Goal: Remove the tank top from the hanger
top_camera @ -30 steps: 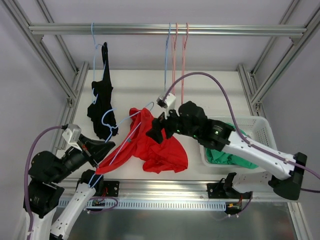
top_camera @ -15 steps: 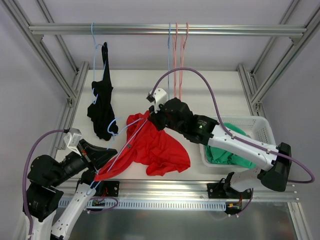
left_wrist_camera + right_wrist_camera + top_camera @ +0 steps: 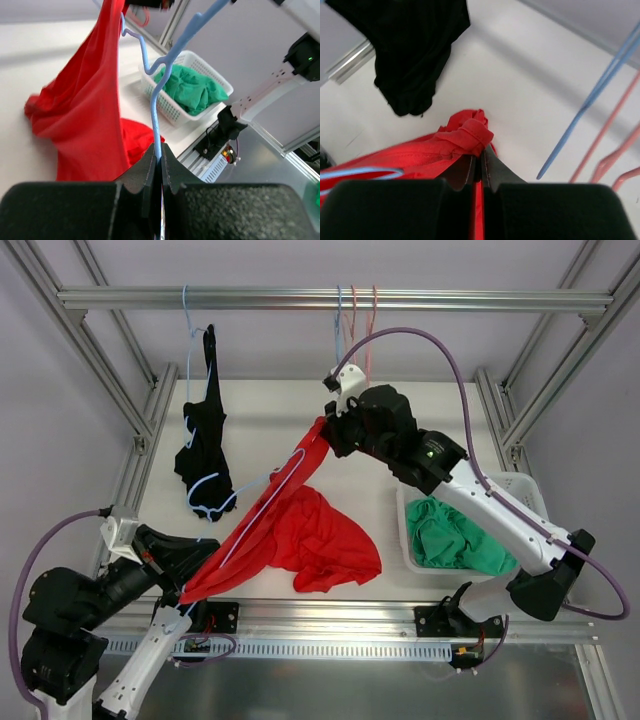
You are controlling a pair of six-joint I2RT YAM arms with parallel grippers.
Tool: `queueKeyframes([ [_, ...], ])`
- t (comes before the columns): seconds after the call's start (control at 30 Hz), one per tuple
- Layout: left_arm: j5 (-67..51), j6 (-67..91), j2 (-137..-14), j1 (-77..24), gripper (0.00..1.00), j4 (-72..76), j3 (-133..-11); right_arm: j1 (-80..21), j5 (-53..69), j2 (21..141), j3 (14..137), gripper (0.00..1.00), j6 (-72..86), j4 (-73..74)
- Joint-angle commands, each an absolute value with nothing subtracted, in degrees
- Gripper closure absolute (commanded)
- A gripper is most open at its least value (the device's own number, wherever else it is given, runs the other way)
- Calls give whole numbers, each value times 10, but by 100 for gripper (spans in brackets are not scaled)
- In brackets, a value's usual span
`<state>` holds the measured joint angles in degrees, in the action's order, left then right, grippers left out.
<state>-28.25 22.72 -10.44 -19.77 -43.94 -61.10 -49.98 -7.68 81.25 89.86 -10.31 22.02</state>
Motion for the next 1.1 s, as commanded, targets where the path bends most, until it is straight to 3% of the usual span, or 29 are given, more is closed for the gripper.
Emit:
queueKeyframes([
  [0.0,-292,216,-121,-194,100,-389,-649,-501,-9,808,914,100,-110,250],
  [0.13,-329,258,-123,-194,100,-220,-628,-502,34,762,890,100,-101,250],
  [0.33,-302,362,-177,-194,100,247,-513,-497,54,668,840,100,-78,247],
  [0.63,-241,554,-444,-209,100,736,-511,-497,191,546,773,100,-28,214],
  [0.9,-200,446,-555,-361,100,871,-516,-530,214,562,721,100,-20,253],
  [1.0,-196,412,-554,-365,100,839,-515,-556,94,577,687,100,-24,284],
  [1.07,-171,313,-509,-373,100,733,-494,-559,19,565,638,100,-6,285],
])
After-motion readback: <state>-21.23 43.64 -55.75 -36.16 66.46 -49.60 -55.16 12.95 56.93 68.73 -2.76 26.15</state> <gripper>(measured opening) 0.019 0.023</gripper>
